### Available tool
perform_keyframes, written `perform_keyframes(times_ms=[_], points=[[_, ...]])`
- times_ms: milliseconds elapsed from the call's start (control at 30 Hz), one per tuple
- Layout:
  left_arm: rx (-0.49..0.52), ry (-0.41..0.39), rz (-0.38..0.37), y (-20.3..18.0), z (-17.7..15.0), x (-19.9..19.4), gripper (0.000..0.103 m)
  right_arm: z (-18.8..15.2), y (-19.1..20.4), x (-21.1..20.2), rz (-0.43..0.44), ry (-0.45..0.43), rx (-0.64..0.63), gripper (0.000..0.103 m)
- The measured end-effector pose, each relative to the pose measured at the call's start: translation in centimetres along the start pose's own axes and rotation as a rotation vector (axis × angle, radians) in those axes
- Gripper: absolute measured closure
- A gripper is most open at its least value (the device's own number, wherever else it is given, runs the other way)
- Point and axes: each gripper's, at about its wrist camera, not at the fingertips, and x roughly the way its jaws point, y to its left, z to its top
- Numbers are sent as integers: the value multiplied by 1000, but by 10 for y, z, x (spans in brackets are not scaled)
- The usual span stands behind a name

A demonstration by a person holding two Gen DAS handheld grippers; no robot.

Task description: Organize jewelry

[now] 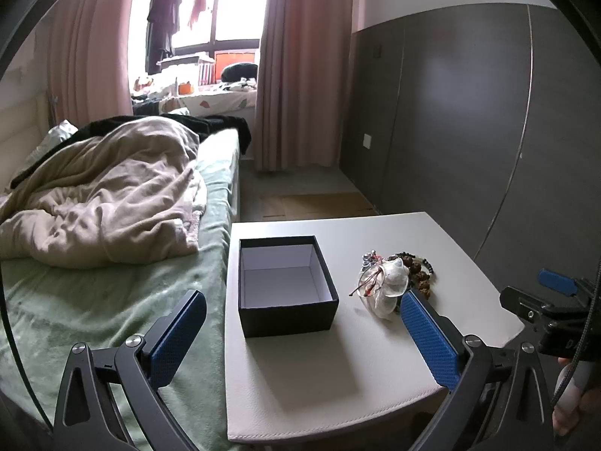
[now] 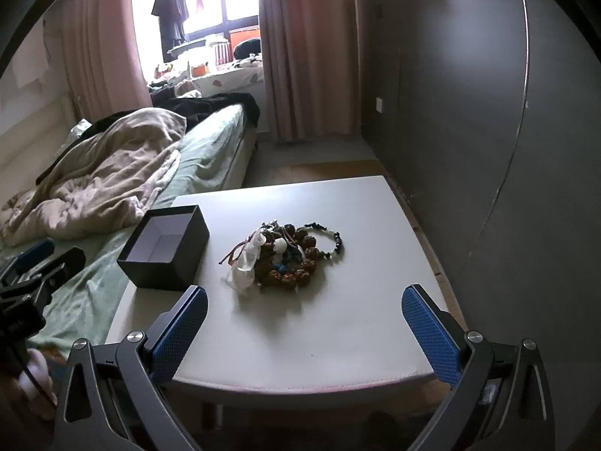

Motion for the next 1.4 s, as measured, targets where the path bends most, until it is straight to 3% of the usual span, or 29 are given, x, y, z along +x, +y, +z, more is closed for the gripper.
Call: perform_keyframes(times_ms=[1400], points=[[-13,-6,6,7,-1,3,0,4,-4,-4,5,-7,25,0]])
